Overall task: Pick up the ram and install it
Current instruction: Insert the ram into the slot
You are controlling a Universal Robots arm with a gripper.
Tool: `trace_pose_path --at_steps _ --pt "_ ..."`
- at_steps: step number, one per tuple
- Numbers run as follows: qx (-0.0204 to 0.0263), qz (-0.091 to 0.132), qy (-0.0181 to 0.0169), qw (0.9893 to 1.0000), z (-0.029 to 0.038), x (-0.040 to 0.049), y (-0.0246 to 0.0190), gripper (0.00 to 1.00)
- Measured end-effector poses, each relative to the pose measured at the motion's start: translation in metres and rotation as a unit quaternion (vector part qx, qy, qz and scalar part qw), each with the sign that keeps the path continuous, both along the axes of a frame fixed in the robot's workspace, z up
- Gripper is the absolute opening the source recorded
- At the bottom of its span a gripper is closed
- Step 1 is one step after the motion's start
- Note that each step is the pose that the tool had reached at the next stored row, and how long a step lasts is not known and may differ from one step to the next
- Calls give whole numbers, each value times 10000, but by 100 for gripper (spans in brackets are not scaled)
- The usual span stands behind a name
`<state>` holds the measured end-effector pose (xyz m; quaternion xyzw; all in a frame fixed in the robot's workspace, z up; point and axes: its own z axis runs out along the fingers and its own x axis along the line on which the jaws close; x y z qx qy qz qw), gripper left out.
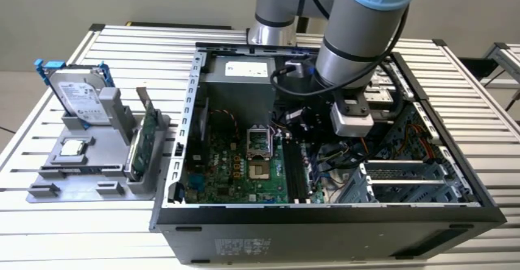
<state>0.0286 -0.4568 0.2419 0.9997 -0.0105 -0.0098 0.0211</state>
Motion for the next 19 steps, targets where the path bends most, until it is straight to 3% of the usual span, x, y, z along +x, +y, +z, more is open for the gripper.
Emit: trace_pose_path --at_steps 11,19 --pt "0 30 0 10000 -46 -26 -37 0" --pt "-1 41 1 10000 -79 -39 -41 0"
